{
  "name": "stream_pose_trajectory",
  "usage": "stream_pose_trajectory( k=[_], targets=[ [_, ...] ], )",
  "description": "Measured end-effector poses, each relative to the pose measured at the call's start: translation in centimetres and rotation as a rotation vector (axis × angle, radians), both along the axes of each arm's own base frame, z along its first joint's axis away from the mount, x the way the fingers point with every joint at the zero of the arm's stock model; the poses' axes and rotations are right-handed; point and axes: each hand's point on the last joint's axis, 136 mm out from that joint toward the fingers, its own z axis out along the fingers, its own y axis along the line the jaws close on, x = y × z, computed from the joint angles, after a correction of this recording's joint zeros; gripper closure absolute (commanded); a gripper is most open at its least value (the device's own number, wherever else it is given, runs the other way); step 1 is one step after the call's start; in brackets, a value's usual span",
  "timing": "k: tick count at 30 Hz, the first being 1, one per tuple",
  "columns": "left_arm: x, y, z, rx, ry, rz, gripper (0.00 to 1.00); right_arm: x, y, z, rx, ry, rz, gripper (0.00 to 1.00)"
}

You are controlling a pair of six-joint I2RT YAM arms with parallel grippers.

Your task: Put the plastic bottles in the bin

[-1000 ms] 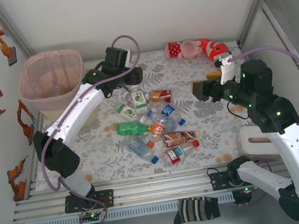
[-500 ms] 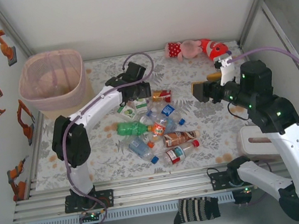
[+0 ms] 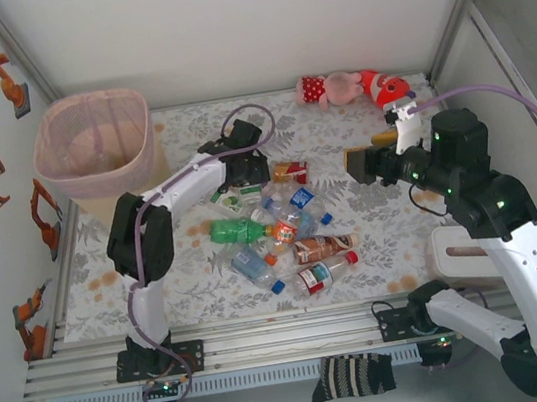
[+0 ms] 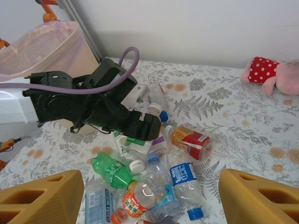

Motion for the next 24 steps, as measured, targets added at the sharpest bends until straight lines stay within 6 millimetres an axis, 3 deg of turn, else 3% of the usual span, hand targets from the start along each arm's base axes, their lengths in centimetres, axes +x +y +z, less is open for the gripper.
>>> stream_pose_trajectory(
  k=[8, 19, 24],
  targets=[
    [-0.2, -0.2, -1.7, 0.002, 0.038, -0.004, 0.24, 0.0, 0.0, 0.0, 0.000, 0.001, 0.000, 0.25],
    [-0.2, -0.2, -1.5, 0.002, 0.034, -0.008, 0.29, -0.2, -0.1, -0.1, -0.001, 0.004, 0.000, 0.25],
    [-0.2, -0.1, -0.3, -0.001, 0.017, -0.023, 0.30, -0.3, -0.1, 0.0, 0.000, 0.000, 0.000, 0.25]
  ],
)
